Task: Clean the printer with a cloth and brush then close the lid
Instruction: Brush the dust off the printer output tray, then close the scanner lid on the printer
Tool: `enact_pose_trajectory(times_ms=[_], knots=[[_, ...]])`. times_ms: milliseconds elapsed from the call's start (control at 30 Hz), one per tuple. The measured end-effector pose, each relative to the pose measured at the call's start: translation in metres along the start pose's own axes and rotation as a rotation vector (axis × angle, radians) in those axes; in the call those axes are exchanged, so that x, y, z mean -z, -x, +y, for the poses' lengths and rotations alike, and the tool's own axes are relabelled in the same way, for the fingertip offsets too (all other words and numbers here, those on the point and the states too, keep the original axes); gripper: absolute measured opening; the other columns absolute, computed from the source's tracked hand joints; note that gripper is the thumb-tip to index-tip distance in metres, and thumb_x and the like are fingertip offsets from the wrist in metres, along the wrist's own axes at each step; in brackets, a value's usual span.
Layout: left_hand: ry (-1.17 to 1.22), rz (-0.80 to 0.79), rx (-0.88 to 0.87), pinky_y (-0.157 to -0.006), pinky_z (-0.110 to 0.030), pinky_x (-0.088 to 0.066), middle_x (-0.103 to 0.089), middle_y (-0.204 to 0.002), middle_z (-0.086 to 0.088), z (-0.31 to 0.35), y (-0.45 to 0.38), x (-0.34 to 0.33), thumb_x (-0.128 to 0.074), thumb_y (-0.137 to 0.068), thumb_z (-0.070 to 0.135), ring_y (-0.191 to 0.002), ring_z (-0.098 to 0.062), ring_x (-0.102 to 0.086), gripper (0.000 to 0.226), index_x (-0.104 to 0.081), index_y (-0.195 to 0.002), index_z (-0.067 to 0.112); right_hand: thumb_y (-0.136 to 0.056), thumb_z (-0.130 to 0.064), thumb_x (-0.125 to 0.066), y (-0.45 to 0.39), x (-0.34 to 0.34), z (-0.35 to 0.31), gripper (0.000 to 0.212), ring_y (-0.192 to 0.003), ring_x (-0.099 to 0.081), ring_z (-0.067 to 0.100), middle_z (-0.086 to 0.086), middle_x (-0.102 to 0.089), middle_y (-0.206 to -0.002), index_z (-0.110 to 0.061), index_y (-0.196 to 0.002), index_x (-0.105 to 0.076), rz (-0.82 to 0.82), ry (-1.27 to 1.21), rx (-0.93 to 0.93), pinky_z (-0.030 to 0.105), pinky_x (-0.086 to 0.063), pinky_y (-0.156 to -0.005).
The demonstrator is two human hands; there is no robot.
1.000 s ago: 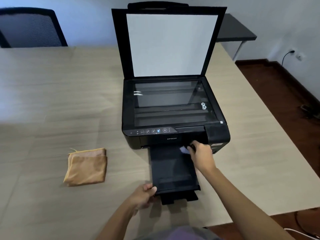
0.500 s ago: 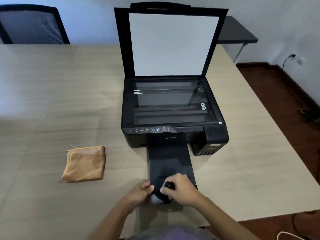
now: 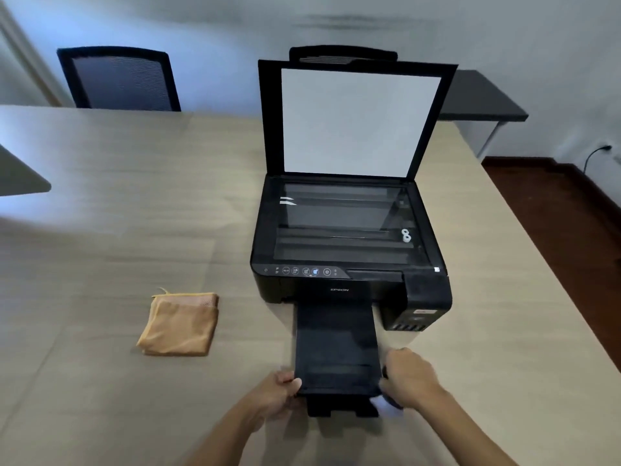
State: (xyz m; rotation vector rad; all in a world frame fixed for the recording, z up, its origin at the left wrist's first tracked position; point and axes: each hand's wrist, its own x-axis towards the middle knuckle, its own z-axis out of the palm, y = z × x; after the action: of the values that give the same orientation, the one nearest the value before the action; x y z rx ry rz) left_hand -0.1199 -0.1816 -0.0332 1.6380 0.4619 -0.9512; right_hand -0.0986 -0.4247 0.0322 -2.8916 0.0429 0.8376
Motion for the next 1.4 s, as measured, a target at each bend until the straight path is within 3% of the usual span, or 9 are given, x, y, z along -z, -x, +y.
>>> enact_pose_trajectory(times_ms=[133, 233, 333, 467, 600, 767, 900, 1167, 1400], knots=[[-0.024, 0.023, -0.006, -0.040, -0.019, -0.025, -0.049, -0.063, 0.001, -0.004, 0.000, 0.005, -0.042, -0.098, 0.016, -0.046, -0.006, -0.048, 0.014, -0.055, -0.094, 0.015, -0.083, -0.027, -0.052, 0.001, 0.033, 0.010, 0.026, -0.089, -0.066, 0.032, 0.009, -0.067, -0.084, -0.022, -0.060, -0.040, 0.176, -0.089, -0.048, 0.030, -0.038, -0.060], [-0.013, 0.208, -0.078, -0.058, -0.021, -0.043, -0.059, -0.091, -0.006, -0.003, 0.012, 0.014, -0.040, -0.098, 0.026, -0.071, -0.011, -0.059, 0.016, -0.048, -0.107, 0.015, -0.085, -0.029, -0.061, -0.004, 0.035, -0.028, 0.018, -0.069, -0.063, 0.018, -0.001, -0.065, -0.068, -0.019, -0.070, -0.058, 0.218, -0.492, 0.123, 0.028, -0.039, -0.062], [0.262, 0.215, -0.121, -0.077, -0.028, -0.044, -0.063, -0.110, -0.004, 0.011, 0.036, 0.025, -0.039, -0.097, 0.046, -0.097, -0.018, -0.061, 0.027, -0.054, -0.109, 0.026, -0.084, -0.029, -0.063, -0.011, 0.015, -0.080, 0.014, -0.050, -0.055, 0.003, 0.000, -0.066, -0.058, -0.017, -0.076, -0.062, 0.031, -0.815, 0.208, 0.024, -0.043, -0.057], [0.580, 0.201, -0.200, -0.087, -0.042, -0.050, -0.065, -0.116, -0.012, -0.010, 0.050, 0.062, -0.068, -0.084, 0.030, -0.104, -0.031, -0.065, 0.037, -0.056, -0.118, 0.022, -0.084, -0.027, -0.061, -0.026, -0.025, -0.148, 0.012, -0.054, -0.053, 0.011, 0.000, -0.064, -0.061, -0.020, -0.074, -0.059, -0.184, -0.952, 0.211, 0.031, -0.042, -0.056], [0.472, 0.475, -0.123, -0.066, -0.029, -0.057, -0.068, -0.109, -0.019, -0.056, 0.053, 0.101, -0.078, -0.069, 0.030, -0.089, -0.027, -0.068, 0.059, -0.059, -0.116, -0.002, -0.092, -0.014, -0.050, -0.029, -0.055, -0.202, 0.009, -0.047, -0.053, 0.014, 0.006, -0.059, -0.064, -0.010, -0.089, -0.058, -0.439, -0.973, 0.168, 0.025, -0.042, -0.046], [0.322, 0.759, 0.005, -0.093, -0.051, -0.050, -0.067, -0.110, -0.028, -0.141, 0.008, 0.161, -0.082, -0.056, 0.035, -0.097, -0.033, -0.065, 0.071, -0.061, -0.110, -0.005, -0.075, -0.006, -0.051, -0.029, -0.075, -0.231, 0.017, -0.047, -0.054, 0.018, 0.012, -0.049, -0.070, -0.006, -0.090, -0.060, -0.635, -0.954, 0.204, 0.024, -0.040, -0.040], [0.135, 0.880, 0.072, -0.089, -0.042, -0.051, -0.073, -0.098, -0.020, -0.116, 0.033, 0.169, -0.079, -0.074, 0.017, -0.097, -0.032, -0.068, 0.032, -0.070, -0.100, 0.002, -0.080, -0.004, -0.061, -0.032, -0.057, -0.221, 0.005, -0.053, -0.059, 0.017, 0.004, -0.059, -0.064, -0.009, -0.079, -0.060, -0.676, -0.876, 0.261, 0.027, -0.047, -0.055], [-0.072, 1.116, 0.145, -0.095, -0.045, -0.042, -0.060, -0.117, -0.032, -0.051, 0.047, 0.168, -0.075, -0.070, 0.019, -0.114, -0.044, -0.053, 0.059, -0.056, -0.120, -0.005, -0.085, -0.006, -0.065, -0.028, 0.060, -0.107, 0.008, -0.063, -0.067, 0.021, 0.011, -0.068, -0.067, -0.001, -0.081, -0.066, -0.373, -0.908, 0.502, 0.026, -0.056, -0.057], [-0.111, 1.252, -0.510, -0.102, -0.044, -0.040, -0.060, -0.119, -0.025, 0.151, 0.028, 0.184, -0.067, -0.083, 0.013, -0.116, -0.039, -0.053, 0.041, -0.057, -0.120, -0.002, -0.084, -0.015, -0.071, -0.079, 0.232, -0.010, 0.023, -0.044, -0.056, 0.010, 0.007, -0.063, -0.054, 0.000, -0.068, -0.062, 0.422, -1.112, 0.360, 0.023, -0.049, -0.050]])
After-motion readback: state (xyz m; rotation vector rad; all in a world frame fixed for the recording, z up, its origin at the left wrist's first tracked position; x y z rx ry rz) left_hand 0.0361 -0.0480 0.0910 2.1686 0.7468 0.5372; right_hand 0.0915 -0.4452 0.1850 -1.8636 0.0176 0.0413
